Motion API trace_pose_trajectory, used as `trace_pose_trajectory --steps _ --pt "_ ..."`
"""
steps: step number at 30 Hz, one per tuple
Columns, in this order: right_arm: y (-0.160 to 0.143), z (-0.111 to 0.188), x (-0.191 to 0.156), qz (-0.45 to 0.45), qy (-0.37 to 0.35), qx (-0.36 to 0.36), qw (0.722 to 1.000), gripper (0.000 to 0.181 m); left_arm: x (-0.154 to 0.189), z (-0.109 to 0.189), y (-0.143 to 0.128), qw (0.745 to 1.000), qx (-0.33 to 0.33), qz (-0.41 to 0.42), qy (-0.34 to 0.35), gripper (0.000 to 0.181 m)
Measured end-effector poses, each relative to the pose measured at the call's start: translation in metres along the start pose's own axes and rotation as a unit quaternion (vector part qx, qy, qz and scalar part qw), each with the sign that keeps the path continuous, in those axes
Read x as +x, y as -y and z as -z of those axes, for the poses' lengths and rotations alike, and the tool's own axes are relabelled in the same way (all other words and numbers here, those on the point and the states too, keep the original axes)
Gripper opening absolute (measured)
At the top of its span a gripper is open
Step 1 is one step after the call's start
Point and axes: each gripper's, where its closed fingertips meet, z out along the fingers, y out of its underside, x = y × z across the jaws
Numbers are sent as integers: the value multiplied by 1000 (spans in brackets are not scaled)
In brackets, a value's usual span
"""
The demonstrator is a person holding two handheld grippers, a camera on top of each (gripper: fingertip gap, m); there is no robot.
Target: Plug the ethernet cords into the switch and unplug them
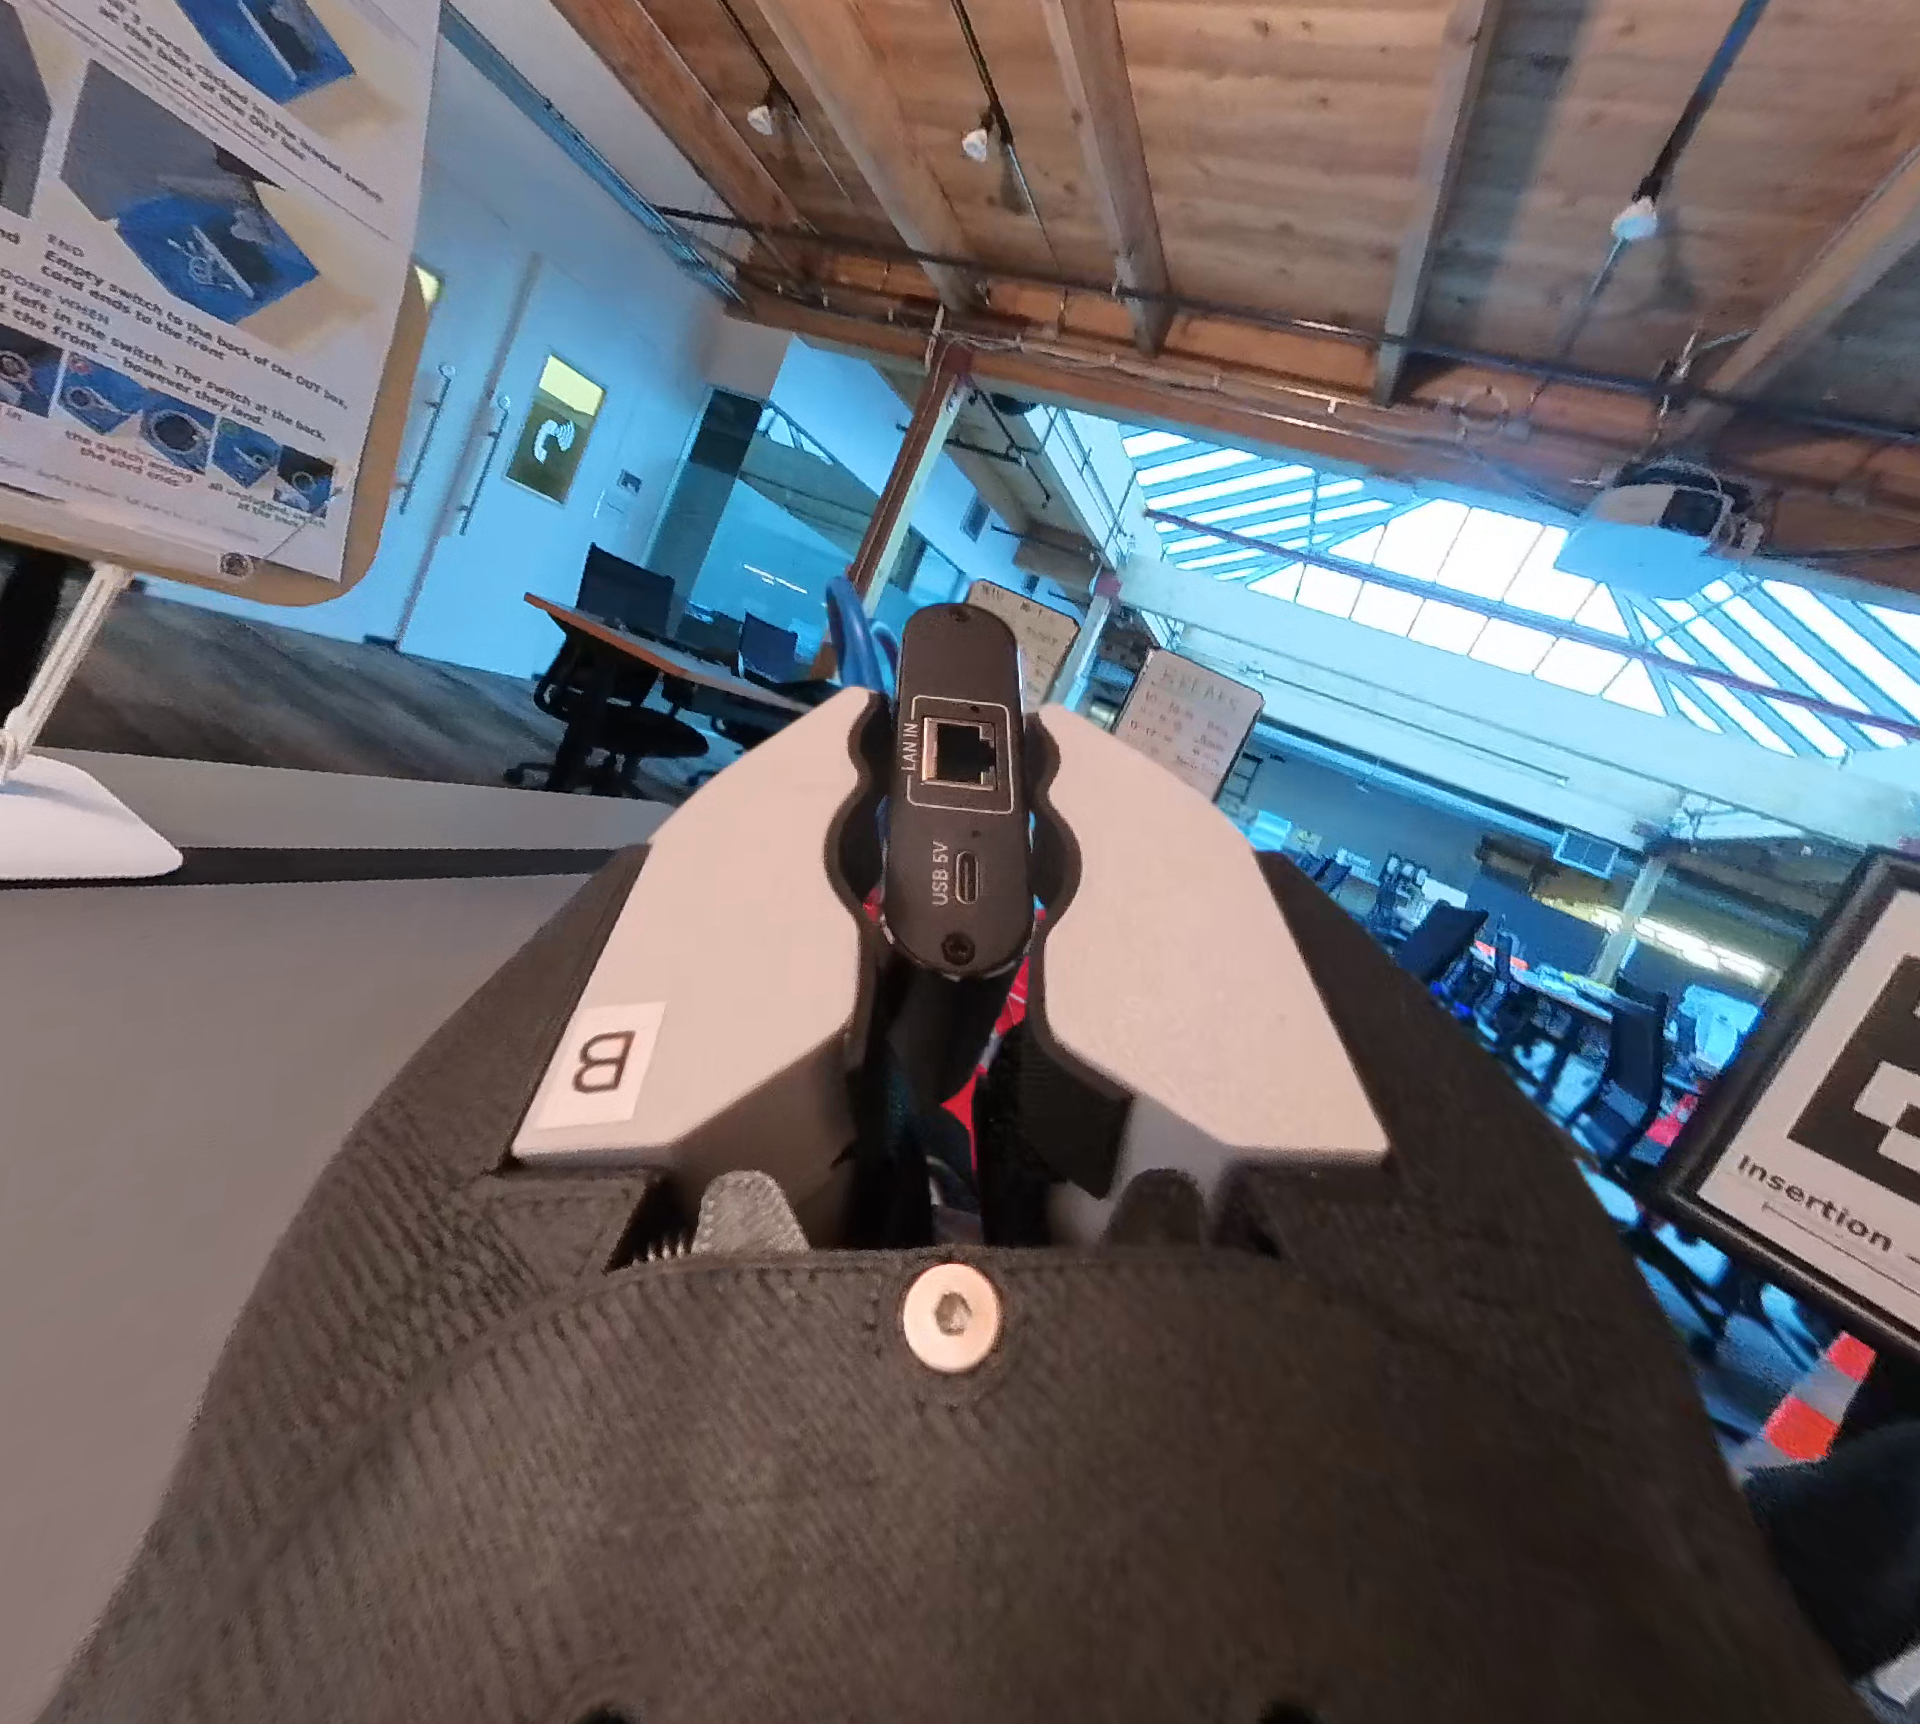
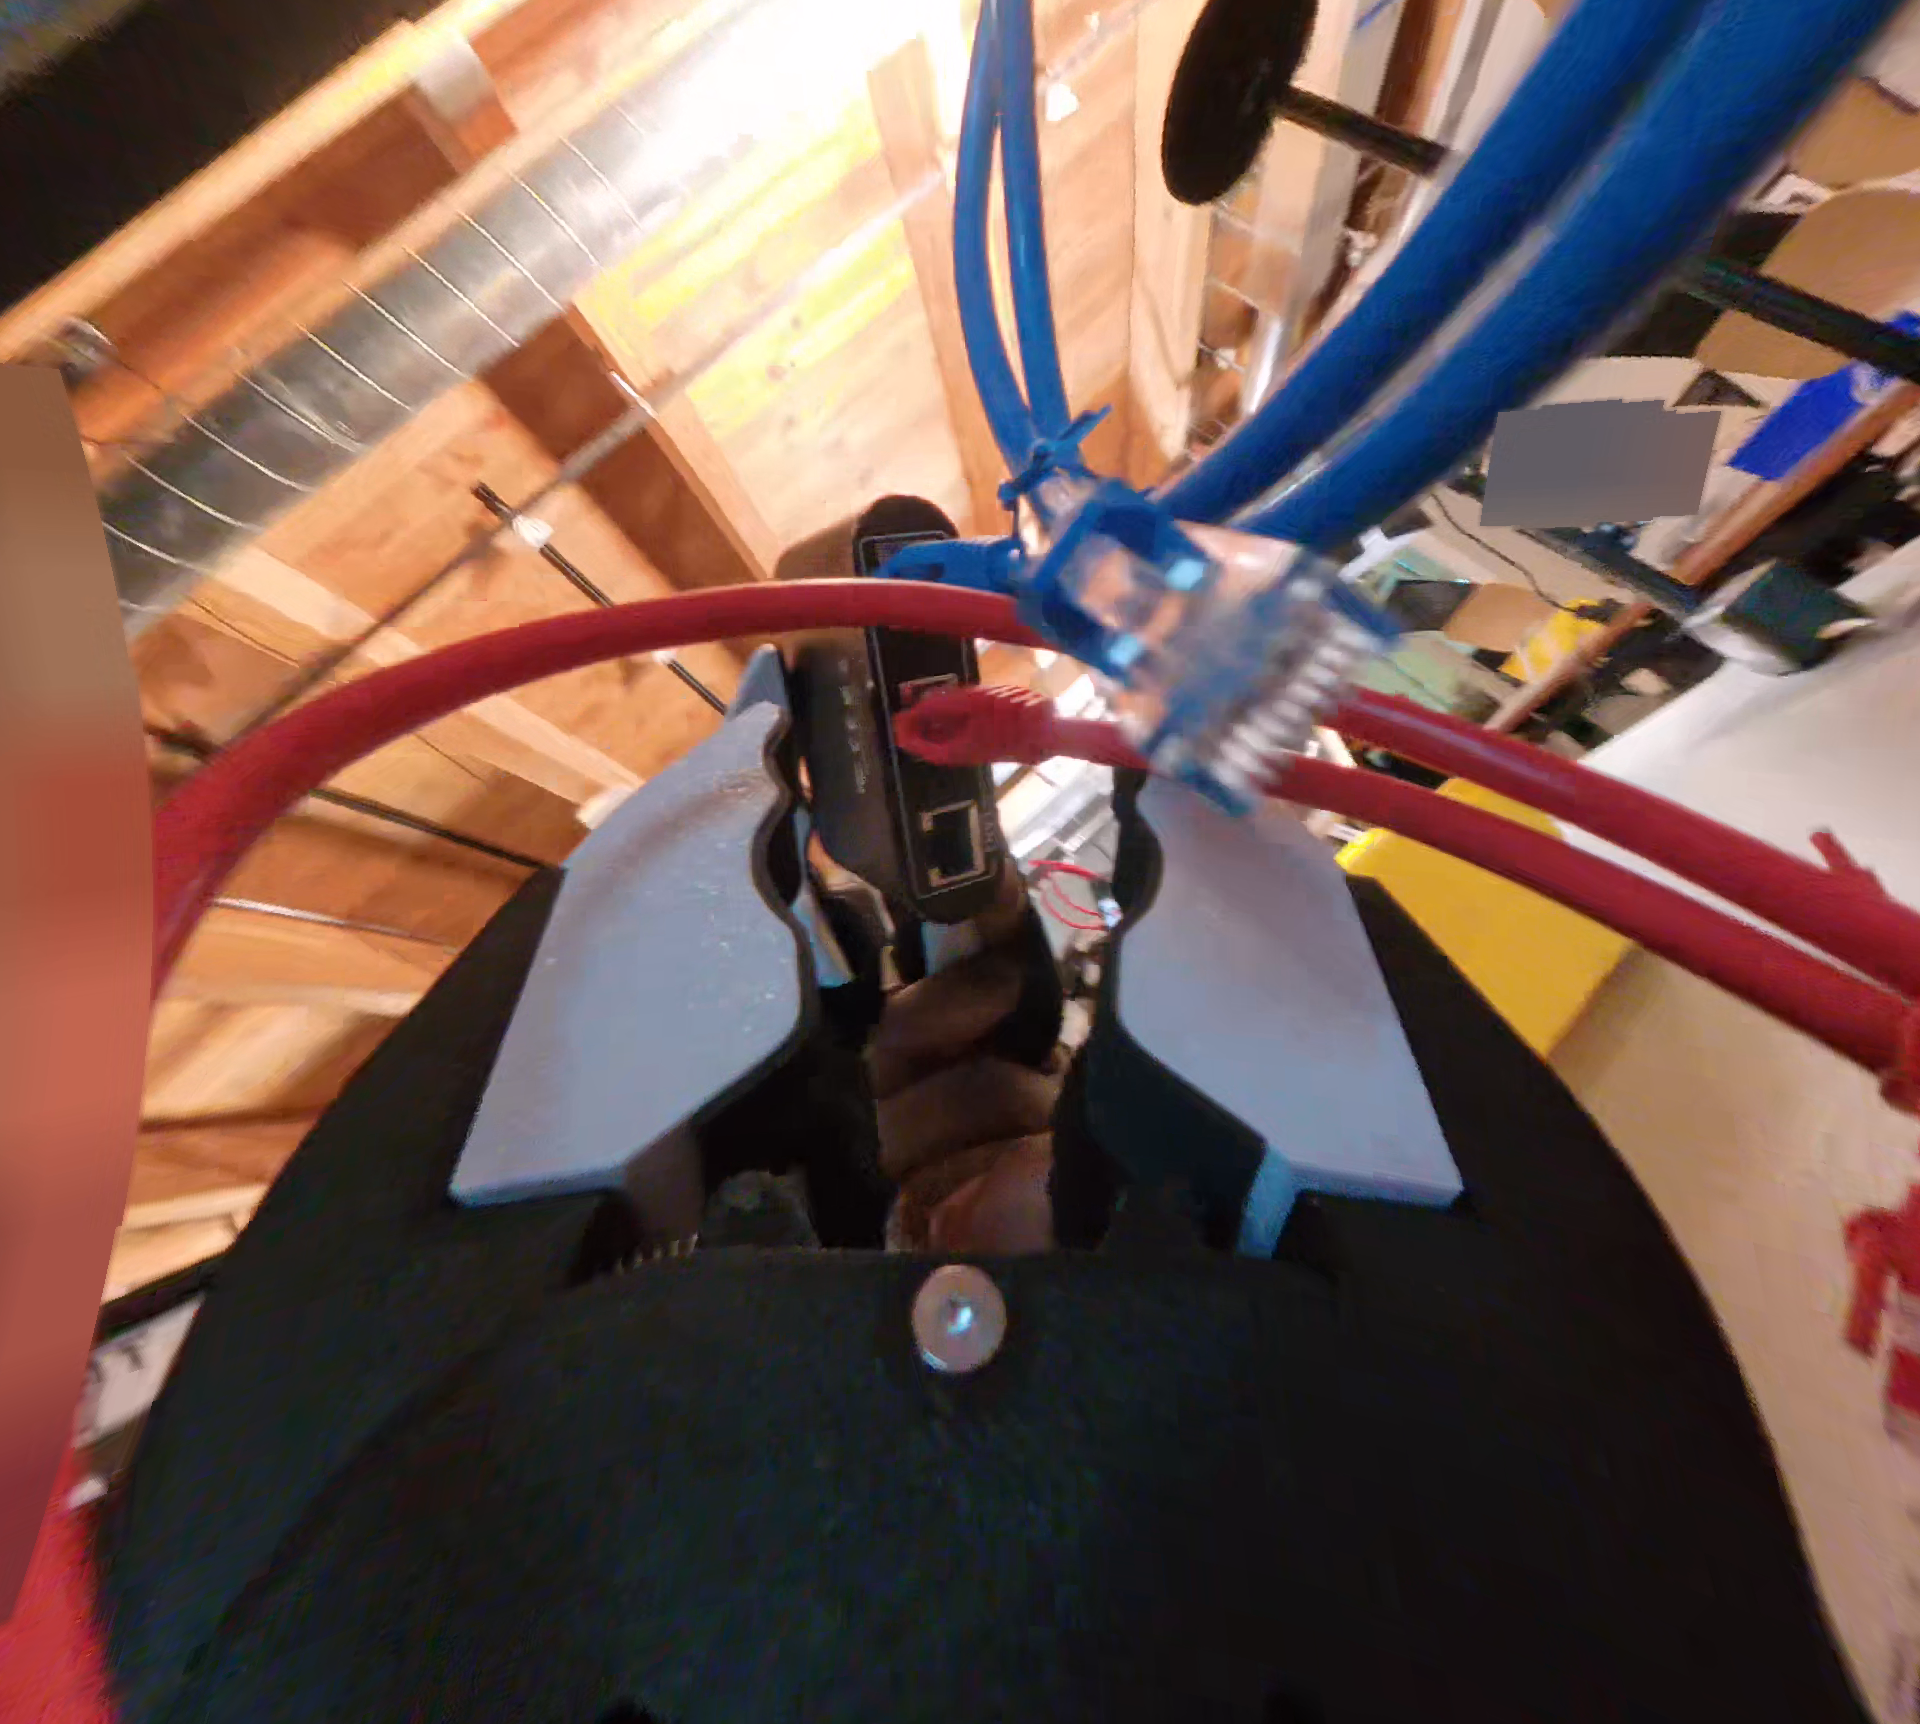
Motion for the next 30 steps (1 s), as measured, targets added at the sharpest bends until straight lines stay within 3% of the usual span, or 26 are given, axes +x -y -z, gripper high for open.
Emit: trace_pose_trajectory --steps 1,5,8,10,11,12,13,14,15,16,17,19,22,30 --pt "-1 -1 1 20 -6 -14 1000 44 1 1 -2 1000 7 3 2 24" --pt "4 5 -8 92 5 -66 994 22 -2 4 -12 998 2 67 -11 24" --pt "8 20 -11 171 -39 -164 971 22 3 15 -34 992 -85 61 -66 26" --pt "17 39 -10 209 -82 -231 947 22 3 38 -62 971 -220 -49 -79 55" --pt "24 50 -9 219 -106 -256 935 22 -15 51 -71 952 -273 -137 -20 86" --pt "32 63 -7 221 -133 -278 925 22 -33 60 -65 934 -271 -227 47 114" --pt "38 76 -4 216 -161 -296 916 22 -39 60 -49 921 -220 -313 79 130" --pt "44 91 -1 209 -190 -313 907 22 -37 60 -29 902 -154 -392 92 127" --pt "48 106 4 201 -222 -328 896 22 -31 62 -11 888 -87 -439 106 111" --pt "50 121 10 189 -253 -347 883 22 -28 64 2 888 -40 -444 116 101" --pt "50 135 15 176 -278 -364 871 23 -26 64 5 901 -23 -417 114 101" --pt "46 158 25 129 -317 -386 857 23 -27 61 1 927 -19 -363 92 106" --pt "36 181 40 83 -353 -408 838 23 -26 59 -9 945 -28 -320 65 111" --pt "41 204 60 94 -428 -417 796 29 -36 59 -38 931 -106 -344 57 104"
